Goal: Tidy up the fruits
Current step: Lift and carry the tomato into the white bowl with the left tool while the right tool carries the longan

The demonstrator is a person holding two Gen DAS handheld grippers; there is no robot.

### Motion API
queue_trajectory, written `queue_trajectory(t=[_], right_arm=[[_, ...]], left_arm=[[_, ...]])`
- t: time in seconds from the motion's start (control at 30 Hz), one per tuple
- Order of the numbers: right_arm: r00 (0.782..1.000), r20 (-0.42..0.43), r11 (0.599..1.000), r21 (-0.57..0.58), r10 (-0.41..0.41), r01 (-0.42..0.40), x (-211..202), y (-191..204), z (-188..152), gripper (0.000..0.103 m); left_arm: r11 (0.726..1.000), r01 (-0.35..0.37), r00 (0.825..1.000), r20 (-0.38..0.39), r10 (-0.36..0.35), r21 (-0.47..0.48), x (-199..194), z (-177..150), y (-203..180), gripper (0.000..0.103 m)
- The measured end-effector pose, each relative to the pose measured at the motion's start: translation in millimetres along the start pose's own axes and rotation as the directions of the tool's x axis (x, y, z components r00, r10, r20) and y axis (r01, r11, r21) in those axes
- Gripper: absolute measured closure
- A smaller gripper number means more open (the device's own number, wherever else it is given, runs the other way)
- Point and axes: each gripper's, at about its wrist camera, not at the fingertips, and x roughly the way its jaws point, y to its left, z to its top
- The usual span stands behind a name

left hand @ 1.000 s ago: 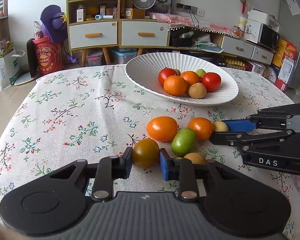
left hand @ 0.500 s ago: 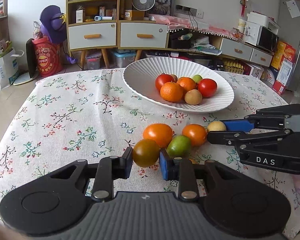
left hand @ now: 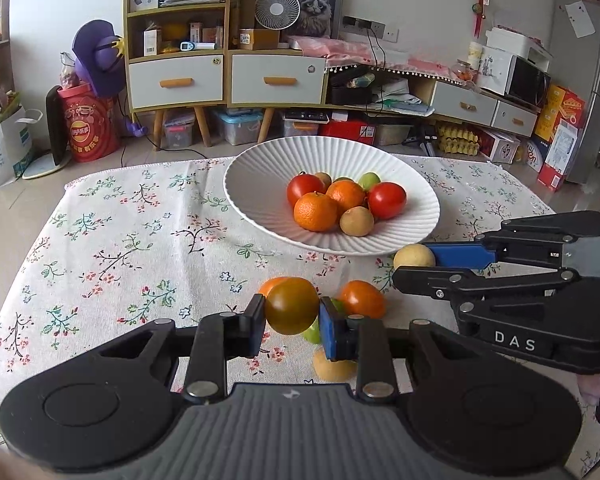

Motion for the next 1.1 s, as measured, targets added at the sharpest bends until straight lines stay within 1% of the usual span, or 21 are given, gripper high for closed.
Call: queue_trajectory(t=[0.13, 0.33, 0.43, 0.57, 0.83, 0.97, 1.1], right_arm=[[1.0, 0.005, 1.0, 0.009, -0.02, 0.02, -1.5, -5.3, 4.9, 0.08], [0.998, 0.017, 0.996, 0.057, -0.065, 0.064, -1.8, -27.1, 13.6, 0.08], [0.996, 0.015, 0.993, 0.082, -0.086, 0.085, 1.1, -37.6, 17.1, 0.08], [0.994, 0.011, 0.989, 0.104, -0.105, 0.104, 6.2, -47.1, 20.4, 0.08], [0.989, 0.005, 0.977, 0.16, -0.146, 0.143, 17.5, -68.4, 25.1, 0.08], [0.989, -0.006, 0.97, 0.194, -0.146, 0.145, 25.4, -78.3, 24.4, 0.08], [0.99, -0.01, 0.969, 0.205, -0.14, 0.139, 31.8, -84.8, 21.8, 0.08]], left_arm=[[1.0, -0.003, 1.0, 0.002, 0.003, -0.023, -1.5, 7.7, -3.7, 0.084], [0.998, 0.01, 1.0, 0.012, -0.01, -0.061, 2.4, 20.7, -11.0, 0.084], [0.998, 0.016, 1.0, 0.012, -0.016, -0.068, 8.4, 26.4, -17.6, 0.084], [0.998, 0.005, 1.0, 0.013, -0.005, -0.065, 19.1, 34.4, -22.7, 0.084], [0.994, -0.018, 1.0, 0.014, 0.02, -0.108, 41.4, 54.9, -12.9, 0.084], [0.989, -0.04, 0.999, 0.011, 0.042, -0.139, 51.1, 59.0, -7.2, 0.084], [0.988, -0.056, 0.998, 0.007, 0.058, -0.147, 58.8, 60.5, -3.7, 0.084]])
